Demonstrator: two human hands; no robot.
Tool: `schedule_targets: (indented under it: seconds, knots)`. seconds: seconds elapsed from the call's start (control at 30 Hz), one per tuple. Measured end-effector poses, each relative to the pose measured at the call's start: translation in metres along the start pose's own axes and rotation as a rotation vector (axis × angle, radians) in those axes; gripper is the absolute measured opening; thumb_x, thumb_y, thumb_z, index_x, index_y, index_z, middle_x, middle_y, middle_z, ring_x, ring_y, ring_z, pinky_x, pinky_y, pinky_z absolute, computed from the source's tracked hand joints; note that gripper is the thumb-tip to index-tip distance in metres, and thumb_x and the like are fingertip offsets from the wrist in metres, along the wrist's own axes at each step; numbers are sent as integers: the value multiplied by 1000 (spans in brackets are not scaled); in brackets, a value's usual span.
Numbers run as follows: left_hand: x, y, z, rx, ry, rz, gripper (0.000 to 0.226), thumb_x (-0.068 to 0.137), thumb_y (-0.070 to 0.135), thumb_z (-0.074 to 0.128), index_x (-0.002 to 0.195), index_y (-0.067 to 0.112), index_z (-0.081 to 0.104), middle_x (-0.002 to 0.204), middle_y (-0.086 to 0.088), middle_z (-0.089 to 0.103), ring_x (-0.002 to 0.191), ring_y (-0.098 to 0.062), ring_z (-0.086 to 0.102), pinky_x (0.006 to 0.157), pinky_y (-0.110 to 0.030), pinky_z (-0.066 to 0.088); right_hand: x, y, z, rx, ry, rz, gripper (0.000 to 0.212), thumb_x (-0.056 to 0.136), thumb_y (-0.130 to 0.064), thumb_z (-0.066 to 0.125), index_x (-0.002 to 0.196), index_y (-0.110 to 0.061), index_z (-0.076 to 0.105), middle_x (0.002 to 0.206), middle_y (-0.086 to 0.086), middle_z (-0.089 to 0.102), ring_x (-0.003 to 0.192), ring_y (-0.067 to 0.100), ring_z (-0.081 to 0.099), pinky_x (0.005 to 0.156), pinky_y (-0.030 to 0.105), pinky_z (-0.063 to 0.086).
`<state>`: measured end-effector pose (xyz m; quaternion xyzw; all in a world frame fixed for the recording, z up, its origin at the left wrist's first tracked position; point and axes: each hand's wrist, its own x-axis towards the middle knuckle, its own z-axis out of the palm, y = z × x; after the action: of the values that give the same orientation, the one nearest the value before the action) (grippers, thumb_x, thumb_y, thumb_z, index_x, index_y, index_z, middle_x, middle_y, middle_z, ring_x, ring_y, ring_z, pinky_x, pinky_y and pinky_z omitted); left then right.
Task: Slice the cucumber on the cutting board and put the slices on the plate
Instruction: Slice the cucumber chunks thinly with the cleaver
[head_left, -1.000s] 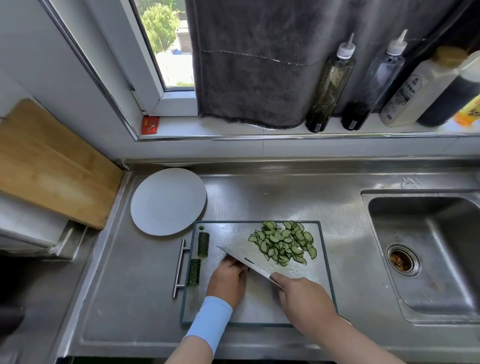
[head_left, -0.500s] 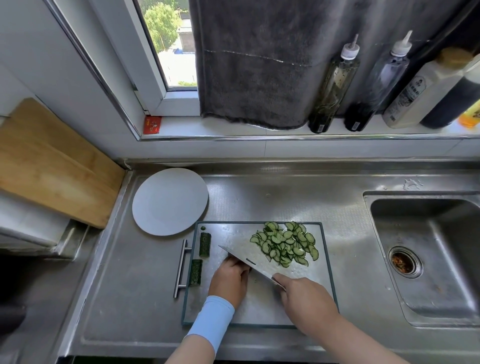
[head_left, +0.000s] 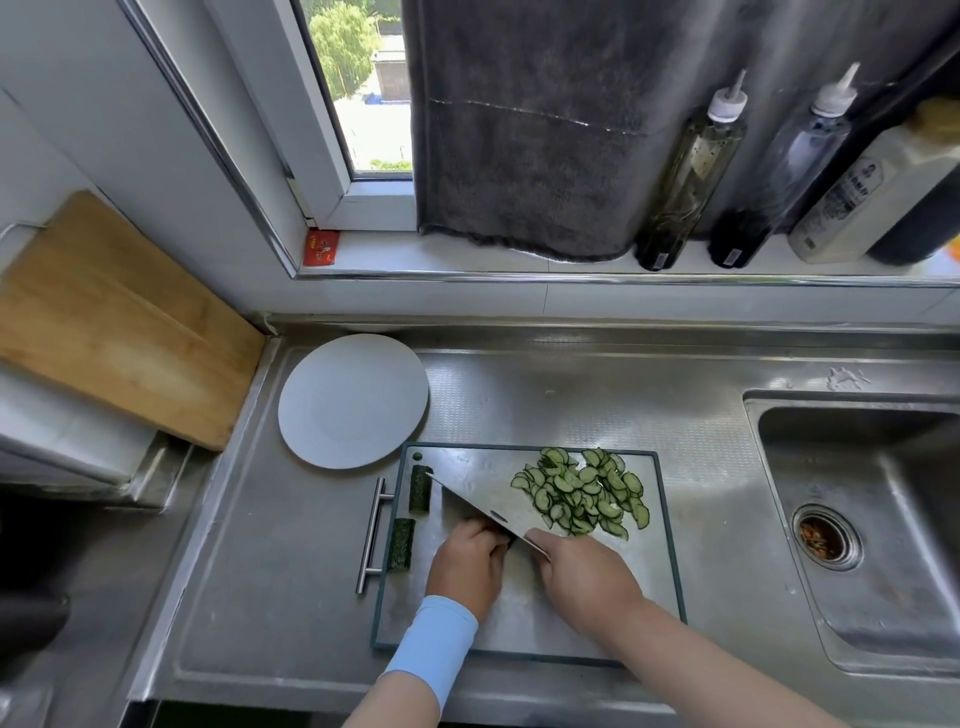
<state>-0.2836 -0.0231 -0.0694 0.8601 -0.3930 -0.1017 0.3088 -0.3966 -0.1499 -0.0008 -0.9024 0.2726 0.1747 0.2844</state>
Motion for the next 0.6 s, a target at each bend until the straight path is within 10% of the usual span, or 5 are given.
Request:
schedule_targets:
  seconds: [0.6]
  knots:
    - [1, 4, -4, 57, 8, 53, 27, 60, 3, 85, 77, 22, 76, 87, 3, 70, 83, -19, 66, 64, -21, 54, -46, 17, -9, -56, 42, -16, 28, 96, -21, 38, 119, -33, 50, 92, 3, 67, 74, 23, 48, 61, 36, 35]
